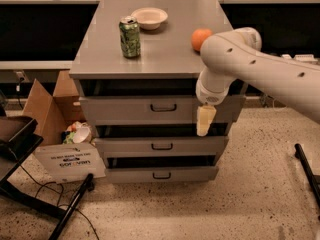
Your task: Open top drawer
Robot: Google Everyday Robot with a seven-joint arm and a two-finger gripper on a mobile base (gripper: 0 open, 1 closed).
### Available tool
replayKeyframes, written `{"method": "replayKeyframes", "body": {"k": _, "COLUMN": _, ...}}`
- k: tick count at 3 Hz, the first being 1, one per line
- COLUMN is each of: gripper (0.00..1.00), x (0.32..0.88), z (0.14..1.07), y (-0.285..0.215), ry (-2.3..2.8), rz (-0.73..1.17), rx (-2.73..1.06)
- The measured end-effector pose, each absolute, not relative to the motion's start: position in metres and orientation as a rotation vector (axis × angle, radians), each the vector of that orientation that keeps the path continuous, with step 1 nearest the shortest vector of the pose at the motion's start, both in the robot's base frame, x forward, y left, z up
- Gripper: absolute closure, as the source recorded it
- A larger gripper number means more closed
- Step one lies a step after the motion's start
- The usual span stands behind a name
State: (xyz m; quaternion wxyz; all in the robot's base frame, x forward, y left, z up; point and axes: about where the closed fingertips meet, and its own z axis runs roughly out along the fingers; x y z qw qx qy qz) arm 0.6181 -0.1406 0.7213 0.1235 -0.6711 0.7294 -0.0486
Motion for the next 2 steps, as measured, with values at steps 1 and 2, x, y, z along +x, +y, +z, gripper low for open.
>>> {"method": "replayKeyframes", "body": {"k": 1, "gripper": 0.0, "x": 0.628, "z": 0.703, "y": -0.139, "ry": 2.147, "rz": -0.145, "rx": -1.988}}
{"method": "replayKeyframes", "body": {"k": 2, "gripper": 0.04, "x": 0.636, "z": 0.688, "y": -0.145, "ry": 2.202, "rz": -0.123, "rx": -2.002}}
